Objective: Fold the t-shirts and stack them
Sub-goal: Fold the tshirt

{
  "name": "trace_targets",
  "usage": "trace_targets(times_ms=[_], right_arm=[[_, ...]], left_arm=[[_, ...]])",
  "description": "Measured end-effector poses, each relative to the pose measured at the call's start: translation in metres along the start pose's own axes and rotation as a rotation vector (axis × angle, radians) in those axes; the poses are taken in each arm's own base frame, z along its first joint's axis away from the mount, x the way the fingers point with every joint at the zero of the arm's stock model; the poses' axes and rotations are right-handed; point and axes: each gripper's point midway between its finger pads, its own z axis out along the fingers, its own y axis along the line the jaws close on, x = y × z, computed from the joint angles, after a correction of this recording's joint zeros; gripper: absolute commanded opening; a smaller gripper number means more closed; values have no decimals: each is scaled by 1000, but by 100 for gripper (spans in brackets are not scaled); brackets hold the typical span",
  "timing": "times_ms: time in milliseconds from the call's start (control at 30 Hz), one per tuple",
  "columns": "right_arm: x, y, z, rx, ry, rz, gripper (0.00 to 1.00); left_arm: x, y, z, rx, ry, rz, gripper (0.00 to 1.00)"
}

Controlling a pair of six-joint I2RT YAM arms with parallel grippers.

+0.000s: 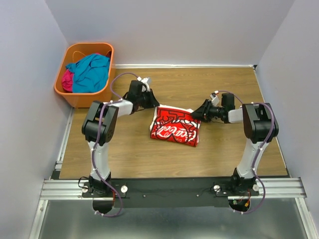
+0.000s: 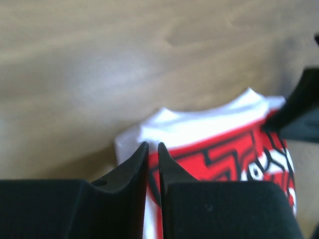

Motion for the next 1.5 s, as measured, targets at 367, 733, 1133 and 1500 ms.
trace_targets(times_ms=[367, 733, 1133, 1500], right_arm=[[-21, -10, 2, -29, -15, 2, 47], [-44, 46, -23, -84, -84, -100, 47], [-48, 31, -10, -108, -95, -44, 47], [-51, -16, 11, -107, -64, 74, 46]], left_arm=[[-21, 37, 24, -29, 2, -23, 37], [-55, -41, -52, 78, -133, 63, 52], [32, -64, -11, 184, 19, 35, 26], [13, 8, 13, 118, -35, -143, 22]])
